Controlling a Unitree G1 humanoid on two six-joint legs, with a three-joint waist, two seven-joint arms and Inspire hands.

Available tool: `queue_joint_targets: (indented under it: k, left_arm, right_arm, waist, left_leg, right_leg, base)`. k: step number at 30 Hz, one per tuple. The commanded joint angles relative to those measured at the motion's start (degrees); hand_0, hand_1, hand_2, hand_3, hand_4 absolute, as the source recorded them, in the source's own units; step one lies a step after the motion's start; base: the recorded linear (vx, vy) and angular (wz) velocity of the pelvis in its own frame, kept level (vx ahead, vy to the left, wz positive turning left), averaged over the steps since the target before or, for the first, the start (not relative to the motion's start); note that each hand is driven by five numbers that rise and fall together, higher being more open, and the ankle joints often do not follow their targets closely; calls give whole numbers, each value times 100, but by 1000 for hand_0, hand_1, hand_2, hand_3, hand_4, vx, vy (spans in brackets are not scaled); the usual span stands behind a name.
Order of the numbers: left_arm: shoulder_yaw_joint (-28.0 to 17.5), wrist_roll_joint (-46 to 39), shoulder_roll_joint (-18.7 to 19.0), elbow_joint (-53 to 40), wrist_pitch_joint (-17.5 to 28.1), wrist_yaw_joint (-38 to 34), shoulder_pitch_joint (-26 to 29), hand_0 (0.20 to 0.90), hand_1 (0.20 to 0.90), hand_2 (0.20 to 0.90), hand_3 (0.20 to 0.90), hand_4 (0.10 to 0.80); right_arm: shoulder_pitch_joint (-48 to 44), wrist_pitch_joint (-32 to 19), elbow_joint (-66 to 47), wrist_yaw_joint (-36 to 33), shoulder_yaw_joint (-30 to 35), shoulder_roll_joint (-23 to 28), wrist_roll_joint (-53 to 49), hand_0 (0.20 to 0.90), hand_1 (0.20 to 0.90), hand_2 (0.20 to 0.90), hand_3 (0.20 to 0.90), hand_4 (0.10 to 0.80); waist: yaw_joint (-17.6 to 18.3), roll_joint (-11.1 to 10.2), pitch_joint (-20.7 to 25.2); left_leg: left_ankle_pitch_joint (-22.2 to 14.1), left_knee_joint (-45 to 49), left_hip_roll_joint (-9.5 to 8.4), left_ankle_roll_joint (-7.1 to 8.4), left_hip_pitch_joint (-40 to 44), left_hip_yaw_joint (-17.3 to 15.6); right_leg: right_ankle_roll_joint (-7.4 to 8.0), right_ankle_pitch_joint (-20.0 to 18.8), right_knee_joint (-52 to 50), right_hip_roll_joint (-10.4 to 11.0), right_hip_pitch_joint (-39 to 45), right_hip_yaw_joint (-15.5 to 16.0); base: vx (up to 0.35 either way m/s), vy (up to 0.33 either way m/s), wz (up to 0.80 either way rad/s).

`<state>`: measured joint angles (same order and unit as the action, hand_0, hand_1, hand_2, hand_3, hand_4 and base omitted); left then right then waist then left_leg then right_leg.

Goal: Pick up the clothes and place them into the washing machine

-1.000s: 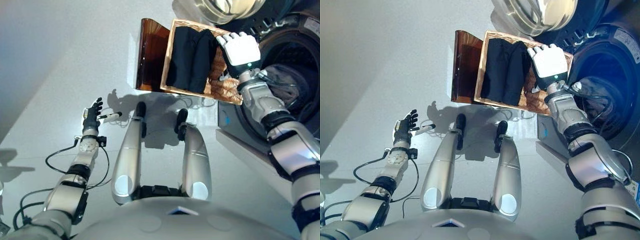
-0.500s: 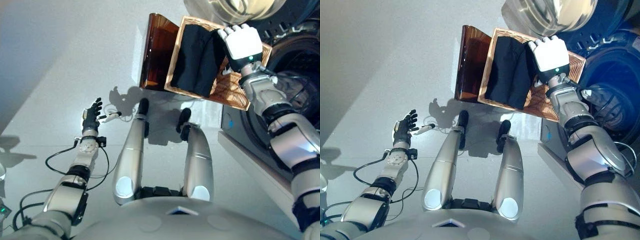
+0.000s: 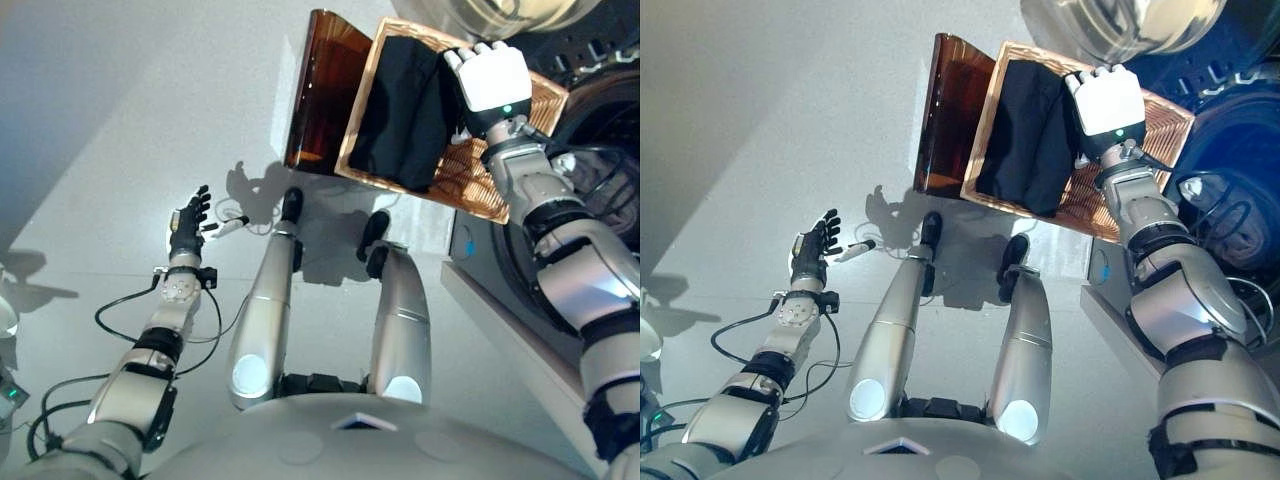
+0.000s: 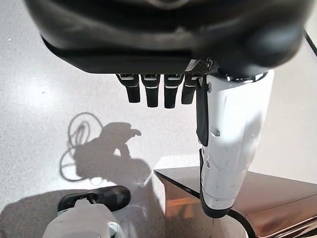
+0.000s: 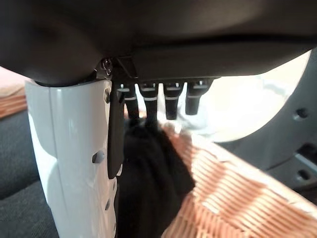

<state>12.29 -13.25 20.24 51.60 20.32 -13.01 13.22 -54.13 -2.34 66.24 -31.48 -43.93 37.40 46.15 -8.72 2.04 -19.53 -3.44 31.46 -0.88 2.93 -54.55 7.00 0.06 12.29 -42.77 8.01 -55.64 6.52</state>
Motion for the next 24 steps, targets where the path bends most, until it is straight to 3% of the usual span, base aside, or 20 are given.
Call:
queue_joint_targets:
  k: [1, 23, 24]
  left_arm:
    - [-81, -105, 262, -107, 310, -287, -220, 900, 900, 900, 900, 800]
    - [-158, -51, 301, -50, 259, -251, -282, 900, 900, 900, 900, 800]
    - [-183, -60, 302, -64, 257, -249, -280, 900, 900, 900, 900, 800]
  right_arm:
    - [-360, 127, -125, -416, -83, 134, -203, 900, 900, 900, 900, 800]
    - [-43, 150, 133, -113, -150, -224, -119, 900, 900, 900, 900, 800]
    - [-39, 152, 131, -88, -158, -226, -97, 815, 815, 815, 815, 739]
  waist:
    - [19, 182, 350]
    - [-7, 252, 493]
    - [-17, 263, 494]
  left_leg:
    - [-473, 250, -95, 74, -15, -68]
    - [-453, 280, -123, 76, -196, -41]
    - [-448, 274, -123, 77, -204, -46]
  right_leg:
    - [389, -423, 531, -257, 139, -22]
    - [362, -392, 436, -252, -46, -61]
    - [361, -390, 428, -257, -63, -78]
  base:
    - [13, -8, 6]
    - [1, 0, 1]
    - [0, 0, 0]
